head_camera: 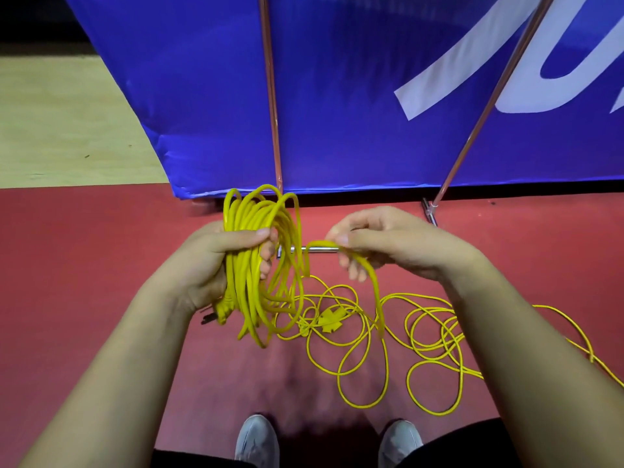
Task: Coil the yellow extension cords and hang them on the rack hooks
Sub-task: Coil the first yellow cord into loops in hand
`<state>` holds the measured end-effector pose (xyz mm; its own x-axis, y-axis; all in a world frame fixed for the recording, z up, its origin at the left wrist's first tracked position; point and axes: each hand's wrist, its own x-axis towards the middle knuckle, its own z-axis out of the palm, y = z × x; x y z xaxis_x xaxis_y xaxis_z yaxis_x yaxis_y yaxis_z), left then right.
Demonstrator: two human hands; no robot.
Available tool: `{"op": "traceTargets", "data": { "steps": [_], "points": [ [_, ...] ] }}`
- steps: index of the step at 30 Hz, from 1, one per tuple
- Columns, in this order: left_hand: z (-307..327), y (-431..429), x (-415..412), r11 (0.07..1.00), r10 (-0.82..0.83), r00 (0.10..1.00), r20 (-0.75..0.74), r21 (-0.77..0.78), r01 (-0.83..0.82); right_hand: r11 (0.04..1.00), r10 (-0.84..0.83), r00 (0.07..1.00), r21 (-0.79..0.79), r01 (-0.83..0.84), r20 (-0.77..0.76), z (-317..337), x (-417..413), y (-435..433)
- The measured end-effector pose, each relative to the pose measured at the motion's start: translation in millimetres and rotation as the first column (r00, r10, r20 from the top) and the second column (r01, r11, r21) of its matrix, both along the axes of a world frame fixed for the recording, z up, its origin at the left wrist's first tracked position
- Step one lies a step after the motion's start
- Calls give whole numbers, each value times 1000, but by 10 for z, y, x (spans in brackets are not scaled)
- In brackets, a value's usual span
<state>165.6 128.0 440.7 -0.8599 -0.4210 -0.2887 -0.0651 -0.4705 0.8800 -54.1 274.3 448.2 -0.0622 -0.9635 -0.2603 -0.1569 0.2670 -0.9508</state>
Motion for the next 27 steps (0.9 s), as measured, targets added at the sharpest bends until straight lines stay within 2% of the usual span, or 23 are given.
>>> {"op": "traceTargets", "data": {
  "steps": [3, 5, 8, 9, 11, 13, 15, 17, 20, 21, 23, 27],
  "points": [
    [13, 9, -10, 999, -41, 998, -47, -18, 40, 989, -43, 995, 144, 30, 93, -174, 43, -33],
    [13, 18, -19, 998, -50, 998, -44, -30, 49, 983, -114, 985, 160, 93, 130, -261, 66, -68],
    [-12, -5, -9, 998, -53, 998, -32, -39, 51, 909, -416, 880, 146, 391, 231, -359, 19, -158],
    [-20, -16, 0, 998, -44, 998, -35, -39, 43, 856, -516, 831, 145, 496, 206, -395, -21, -177],
    [-26, -41, 20, 999, -6, 998, -60, -33, 4, 769, -636, 771, 124, 627, 42, -490, -125, -184],
    [-17, -61, 41, 998, 52, 994, -97, -27, -55, 756, -635, 762, 99, 647, -127, -612, -221, -159],
    [2, -72, 53, 994, 107, 987, -117, -23, -110, 774, -593, 783, 138, 618, -187, -726, -272, -140],
    [18, -71, 51, 986, 160, 979, -131, -18, -163, 782, -579, 808, 206, 588, -111, -792, -286, -132],
    [38, -69, 44, 980, 195, 971, -139, -11, -198, 801, -582, 793, 295, 521, 179, -794, -257, -169],
    [39, -73, 43, 981, 191, 972, -139, -17, -196, 813, -571, 787, 290, 505, 232, -801, -251, -180],
    [40, -75, 41, 983, 175, 974, -143, -26, -181, 844, -529, 820, 233, 482, 218, -855, -262, -189],
    [16, -78, 41, 979, 199, 970, -142, -11, -202, 887, -436, 900, 174, 428, 13, -928, -224, -185]
  ]
}}
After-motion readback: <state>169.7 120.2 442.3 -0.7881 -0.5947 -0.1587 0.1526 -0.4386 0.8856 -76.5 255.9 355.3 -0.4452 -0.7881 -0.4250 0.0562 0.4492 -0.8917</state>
